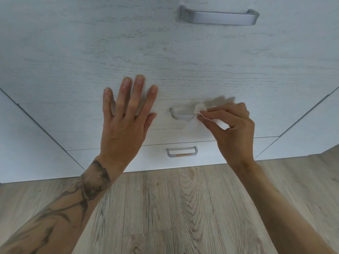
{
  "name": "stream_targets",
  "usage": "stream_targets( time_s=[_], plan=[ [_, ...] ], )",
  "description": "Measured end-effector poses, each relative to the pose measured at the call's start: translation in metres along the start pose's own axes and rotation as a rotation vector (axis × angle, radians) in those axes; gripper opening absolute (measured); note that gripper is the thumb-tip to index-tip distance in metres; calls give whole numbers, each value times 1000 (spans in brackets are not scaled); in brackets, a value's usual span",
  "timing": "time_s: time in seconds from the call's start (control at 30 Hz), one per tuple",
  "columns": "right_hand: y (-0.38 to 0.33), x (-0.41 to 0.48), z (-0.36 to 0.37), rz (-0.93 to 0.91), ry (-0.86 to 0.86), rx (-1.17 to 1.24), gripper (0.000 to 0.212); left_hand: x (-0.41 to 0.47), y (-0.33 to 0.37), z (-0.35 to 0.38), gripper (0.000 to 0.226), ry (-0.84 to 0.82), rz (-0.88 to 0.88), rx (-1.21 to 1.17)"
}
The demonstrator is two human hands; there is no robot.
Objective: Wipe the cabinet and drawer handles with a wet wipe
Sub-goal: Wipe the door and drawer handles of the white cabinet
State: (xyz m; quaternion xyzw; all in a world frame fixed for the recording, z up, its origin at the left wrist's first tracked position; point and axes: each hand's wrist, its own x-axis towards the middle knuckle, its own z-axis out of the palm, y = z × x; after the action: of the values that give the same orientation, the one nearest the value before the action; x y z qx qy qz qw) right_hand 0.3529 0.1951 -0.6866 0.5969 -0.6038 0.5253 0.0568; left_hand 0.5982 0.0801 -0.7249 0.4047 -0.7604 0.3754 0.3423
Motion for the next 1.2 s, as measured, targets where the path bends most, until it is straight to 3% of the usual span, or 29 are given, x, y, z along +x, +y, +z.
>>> stream_targets(
  time_s=[0.3,0.43,0.57,0.8,0.97,1.2],
  plan=[
    [-10,-6,10,513,184,460,7,0,-1,1,78,1,8,-16],
    [-12,-5,4,472,182,383,15,-1,-1,2,77,11,13,-12],
    [-13,0,5,497,170,280,5,-1,0,2,77,15,14,-7],
    [-24,-6,4,603,187,341,16,0,0,2,77,15,10,-8],
    [-30,6,5,672,236,398,2,0,0,2,76,9,3,-10],
    [-33,-4,5,723,257,443,4,0,1,3,77,13,11,-4]
  ],
)
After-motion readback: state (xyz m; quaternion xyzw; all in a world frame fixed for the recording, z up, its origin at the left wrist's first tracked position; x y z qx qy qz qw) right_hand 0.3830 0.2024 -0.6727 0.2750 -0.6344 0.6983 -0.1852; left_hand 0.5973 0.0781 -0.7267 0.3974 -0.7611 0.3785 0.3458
